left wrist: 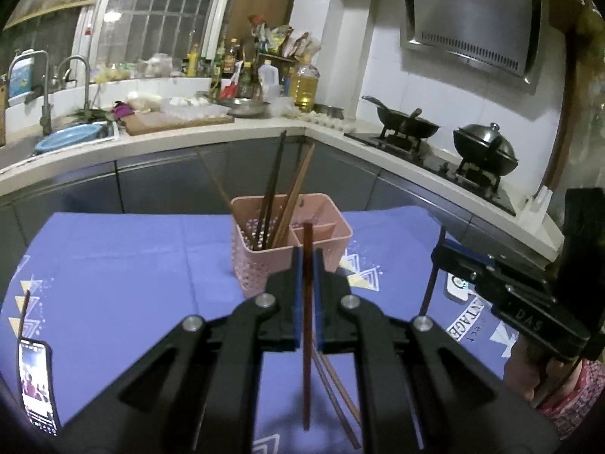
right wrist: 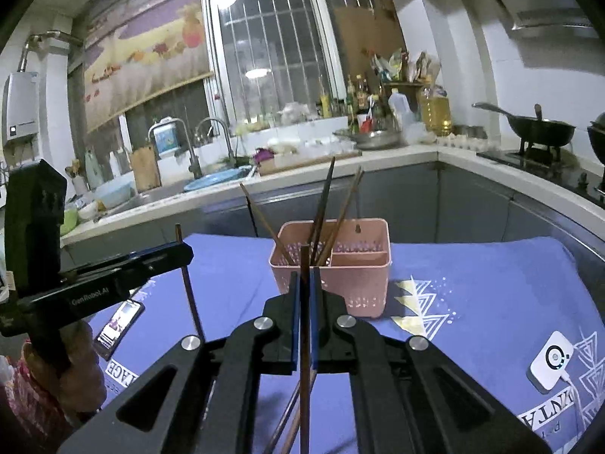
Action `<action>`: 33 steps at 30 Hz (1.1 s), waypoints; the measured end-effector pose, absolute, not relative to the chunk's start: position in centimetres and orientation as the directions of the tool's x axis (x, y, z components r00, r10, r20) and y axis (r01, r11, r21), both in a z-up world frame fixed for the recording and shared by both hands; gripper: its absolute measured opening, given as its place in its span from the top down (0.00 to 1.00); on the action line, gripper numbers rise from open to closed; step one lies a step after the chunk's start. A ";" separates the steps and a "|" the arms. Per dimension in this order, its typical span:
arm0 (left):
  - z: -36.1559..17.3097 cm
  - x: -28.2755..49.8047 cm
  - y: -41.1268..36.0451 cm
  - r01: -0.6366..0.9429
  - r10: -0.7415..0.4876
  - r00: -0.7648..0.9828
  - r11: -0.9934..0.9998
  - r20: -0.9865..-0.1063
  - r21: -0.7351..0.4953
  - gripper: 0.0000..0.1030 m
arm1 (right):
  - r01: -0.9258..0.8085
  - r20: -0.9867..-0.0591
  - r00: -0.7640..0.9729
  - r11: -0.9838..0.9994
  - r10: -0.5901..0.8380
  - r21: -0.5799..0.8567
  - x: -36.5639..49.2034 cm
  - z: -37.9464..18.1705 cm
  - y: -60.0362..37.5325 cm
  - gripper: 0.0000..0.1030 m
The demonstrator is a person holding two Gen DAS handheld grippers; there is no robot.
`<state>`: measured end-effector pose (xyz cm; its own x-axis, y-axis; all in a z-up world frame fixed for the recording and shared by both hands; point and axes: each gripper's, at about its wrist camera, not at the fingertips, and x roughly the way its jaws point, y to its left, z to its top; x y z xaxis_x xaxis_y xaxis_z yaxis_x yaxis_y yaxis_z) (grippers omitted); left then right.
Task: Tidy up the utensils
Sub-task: 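Lift both held chopsticks and carry them above the pink basket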
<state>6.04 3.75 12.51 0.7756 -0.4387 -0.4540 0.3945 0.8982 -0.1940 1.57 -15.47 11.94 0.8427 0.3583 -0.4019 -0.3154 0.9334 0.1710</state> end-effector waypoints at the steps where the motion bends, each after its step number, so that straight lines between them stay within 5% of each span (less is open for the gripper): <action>1: 12.5 5.9 3.9 0.397 -0.439 0.776 0.898 -0.452 -0.192 0.96 | -0.315 -0.400 0.844 0.934 0.356 0.168 1.4 11.9 -15.4 0.95; 12: 12.2 5.4 4.1 0.391 -0.419 0.795 0.907 -0.439 -0.158 0.96 | -0.300 -0.399 0.851 0.940 0.341 0.164 0.8 11.5 -15.4 0.95; 18: 13.2 6.5 5.1 0.394 -0.461 0.774 0.887 -0.434 -0.239 0.96 | -0.306 -0.413 0.844 0.939 0.343 0.155 1.8 12.4 -15.4 0.95; 27: 21.8 9.1 6.8 0.364 -0.429 0.874 0.889 -0.229 -0.279 0.96 | -0.316 -0.224 0.905 0.924 0.362 0.215 6.6 21.0 -16.6 0.95; 33: 24.1 13.8 6.6 0.278 -0.344 0.920 0.910 -0.189 -0.307 0.96 | -0.263 -0.163 0.941 0.945 0.295 0.194 12.2 23.6 -15.4 0.95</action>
<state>13.82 6.60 24.07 0.9196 -0.3444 -0.1889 0.2778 0.9102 -0.3072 12.25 -15.39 23.57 0.9413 0.2954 -0.1633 -0.2630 0.9452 0.1936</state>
